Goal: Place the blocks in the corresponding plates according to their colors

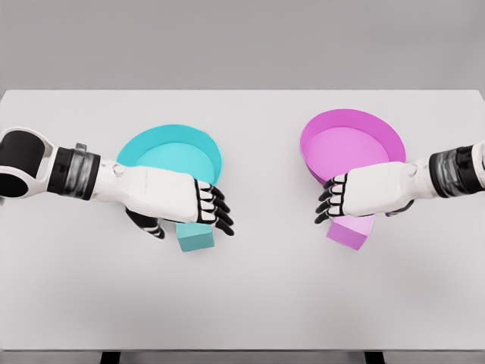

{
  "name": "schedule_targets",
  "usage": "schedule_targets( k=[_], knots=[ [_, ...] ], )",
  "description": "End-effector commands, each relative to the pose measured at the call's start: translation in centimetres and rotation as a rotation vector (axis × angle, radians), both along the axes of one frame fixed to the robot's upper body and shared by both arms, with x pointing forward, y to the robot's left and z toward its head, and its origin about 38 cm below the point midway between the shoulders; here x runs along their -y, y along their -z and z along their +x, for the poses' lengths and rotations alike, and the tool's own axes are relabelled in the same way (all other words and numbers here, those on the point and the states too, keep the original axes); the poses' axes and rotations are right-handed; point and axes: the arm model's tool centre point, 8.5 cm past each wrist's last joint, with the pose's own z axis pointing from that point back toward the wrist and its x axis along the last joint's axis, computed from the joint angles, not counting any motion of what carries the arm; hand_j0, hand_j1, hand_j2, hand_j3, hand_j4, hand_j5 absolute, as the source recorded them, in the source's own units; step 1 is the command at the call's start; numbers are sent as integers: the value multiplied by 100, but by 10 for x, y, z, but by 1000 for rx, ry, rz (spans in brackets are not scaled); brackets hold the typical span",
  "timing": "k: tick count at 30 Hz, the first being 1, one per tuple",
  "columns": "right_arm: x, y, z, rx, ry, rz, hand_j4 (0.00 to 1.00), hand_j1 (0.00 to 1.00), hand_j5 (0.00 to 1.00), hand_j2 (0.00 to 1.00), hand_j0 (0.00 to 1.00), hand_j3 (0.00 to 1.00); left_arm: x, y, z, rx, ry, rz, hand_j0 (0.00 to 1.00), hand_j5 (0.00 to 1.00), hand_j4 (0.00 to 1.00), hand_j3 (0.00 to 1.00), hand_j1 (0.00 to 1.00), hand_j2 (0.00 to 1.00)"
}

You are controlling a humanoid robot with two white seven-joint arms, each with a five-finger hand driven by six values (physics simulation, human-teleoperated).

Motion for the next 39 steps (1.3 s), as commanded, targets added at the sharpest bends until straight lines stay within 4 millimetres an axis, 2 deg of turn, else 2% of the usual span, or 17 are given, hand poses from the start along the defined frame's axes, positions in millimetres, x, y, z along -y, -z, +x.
schedule_targets(
  k=[1, 17, 24, 39],
  knots=[
    [-2, 1, 2, 0, 1, 2, 100, 100, 100, 100, 100, 100, -1, 1, 2, 28, -3, 23, 98, 98, 98, 98, 98, 98],
    [-4, 8, 9, 18, -3, -32, 100, 100, 100, 100, 100, 100, 0, 20, 4, 66, -8, 68, 98, 98, 98, 98, 98, 98],
    [-4, 19, 5, -3, -14, -53, 100, 100, 100, 100, 100, 100, -2, 28, 11, 53, -33, 74, 98, 98, 98, 98, 98, 98],
    [-9, 30, 1, -14, -38, -80, 100, 100, 100, 100, 100, 100, 9, 44, 19, 28, -45, 63, 98, 98, 98, 98, 98, 98]
  ],
)
